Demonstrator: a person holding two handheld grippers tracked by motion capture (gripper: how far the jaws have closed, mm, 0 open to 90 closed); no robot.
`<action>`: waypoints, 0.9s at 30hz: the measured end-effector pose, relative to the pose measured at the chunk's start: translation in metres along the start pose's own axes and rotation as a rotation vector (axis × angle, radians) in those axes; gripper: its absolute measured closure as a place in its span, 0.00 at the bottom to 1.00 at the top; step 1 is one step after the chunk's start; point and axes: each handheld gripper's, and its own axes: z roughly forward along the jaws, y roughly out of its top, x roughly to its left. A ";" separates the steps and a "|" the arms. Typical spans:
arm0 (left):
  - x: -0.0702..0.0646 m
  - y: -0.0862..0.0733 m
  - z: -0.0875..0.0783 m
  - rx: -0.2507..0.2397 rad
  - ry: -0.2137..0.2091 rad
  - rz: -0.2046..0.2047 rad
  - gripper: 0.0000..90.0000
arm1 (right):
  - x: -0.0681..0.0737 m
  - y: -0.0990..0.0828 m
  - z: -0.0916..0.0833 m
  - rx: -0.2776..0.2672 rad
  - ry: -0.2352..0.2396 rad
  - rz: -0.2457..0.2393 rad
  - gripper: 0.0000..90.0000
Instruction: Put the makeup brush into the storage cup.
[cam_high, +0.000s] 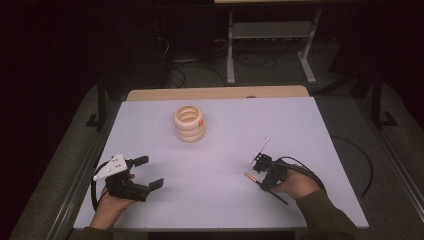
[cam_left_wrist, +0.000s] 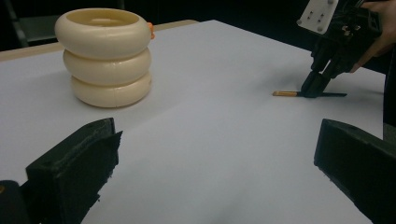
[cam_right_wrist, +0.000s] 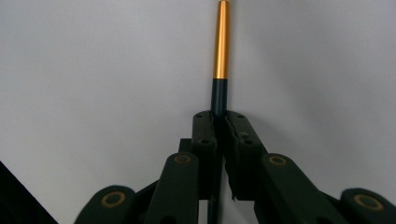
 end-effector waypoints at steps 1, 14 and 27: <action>0.000 0.000 0.000 0.000 0.000 0.000 0.00 | 0.000 0.000 0.000 0.000 0.001 0.000 0.91; 0.000 0.000 0.000 0.002 -0.001 0.001 0.00 | -0.003 -0.003 -0.001 -0.028 0.029 0.030 0.92; 0.000 0.000 0.000 0.000 0.001 -0.002 0.00 | -0.010 -0.008 -0.020 -0.147 0.029 0.046 0.92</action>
